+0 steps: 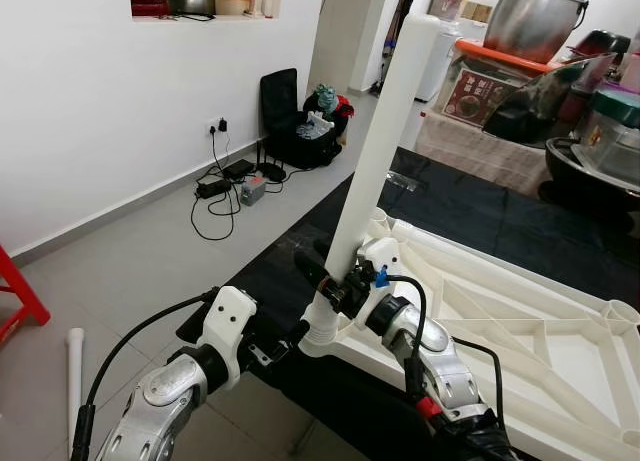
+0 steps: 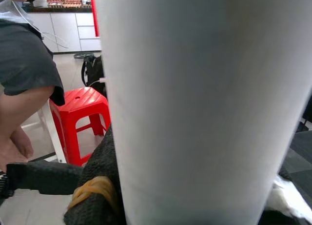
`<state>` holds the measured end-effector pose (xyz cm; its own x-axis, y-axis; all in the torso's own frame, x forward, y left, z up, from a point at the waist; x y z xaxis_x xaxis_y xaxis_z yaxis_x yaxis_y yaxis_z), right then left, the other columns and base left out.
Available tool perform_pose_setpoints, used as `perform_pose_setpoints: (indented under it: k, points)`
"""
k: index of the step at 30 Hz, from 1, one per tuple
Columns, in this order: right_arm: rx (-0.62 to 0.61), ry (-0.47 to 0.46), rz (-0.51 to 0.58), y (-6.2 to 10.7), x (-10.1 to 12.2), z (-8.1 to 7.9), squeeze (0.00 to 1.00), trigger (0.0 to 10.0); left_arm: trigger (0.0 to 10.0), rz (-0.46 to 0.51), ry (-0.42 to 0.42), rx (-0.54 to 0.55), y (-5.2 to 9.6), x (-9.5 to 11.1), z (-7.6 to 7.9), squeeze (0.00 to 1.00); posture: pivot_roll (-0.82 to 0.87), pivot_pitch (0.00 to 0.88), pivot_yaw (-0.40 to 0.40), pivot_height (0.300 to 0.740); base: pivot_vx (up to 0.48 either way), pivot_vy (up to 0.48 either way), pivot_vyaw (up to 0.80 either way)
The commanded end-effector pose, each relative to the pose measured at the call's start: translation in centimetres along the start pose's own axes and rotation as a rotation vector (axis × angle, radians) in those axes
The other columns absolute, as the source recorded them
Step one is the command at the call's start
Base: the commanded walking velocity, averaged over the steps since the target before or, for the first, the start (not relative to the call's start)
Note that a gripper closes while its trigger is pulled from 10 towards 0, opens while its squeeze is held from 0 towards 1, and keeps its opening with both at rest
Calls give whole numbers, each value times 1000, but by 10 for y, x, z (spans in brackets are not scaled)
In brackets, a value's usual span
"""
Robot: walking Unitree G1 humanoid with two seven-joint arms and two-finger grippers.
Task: Building children table
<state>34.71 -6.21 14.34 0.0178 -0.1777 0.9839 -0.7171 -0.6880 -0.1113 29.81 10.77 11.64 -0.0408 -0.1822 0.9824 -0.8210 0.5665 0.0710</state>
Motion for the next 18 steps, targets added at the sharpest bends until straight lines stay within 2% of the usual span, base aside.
perform_pose_setpoints:
  k: [1,5,9,12,18]
  points:
    - [-32,-49,-150,14,-42,3,0,0,10000,-5,3,-2,0,-3,3,0,150,0,-187,740,0,0,0]
    - [-42,4,-192,17,-51,3,0,0,10000,-6,2,2,0,-3,2,0,149,0,-186,740,0,0,0]
    - [7,-10,-175,18,-49,-2,0,0,10000,-6,3,2,0,-3,1,0,144,0,-183,740,0,0,0]
    - [123,-21,-152,21,-43,-11,0,0,10000,-5,5,0,0,-3,1,0,141,0,-181,740,0,0,0]
    - [236,-15,-142,19,-34,-16,0,0,10000,-6,10,5,0,-4,1,0,150,0,-187,740,0,0,0]
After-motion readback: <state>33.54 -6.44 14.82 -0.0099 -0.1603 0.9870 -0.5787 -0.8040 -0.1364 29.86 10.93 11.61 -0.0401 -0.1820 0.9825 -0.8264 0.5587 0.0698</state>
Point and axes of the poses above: a point about 5 cm out from each wrist's last joint towards the gripper, its own y axis pointing back from the gripper into the wrist, its own x axis along the axis of the wrist's last joint, z = x × y, the point moved 4 cm from there along -y, pointing out of the wrist towards the gripper, and after that the axes turned 5 degrees about -y, right-handed, at the moved point
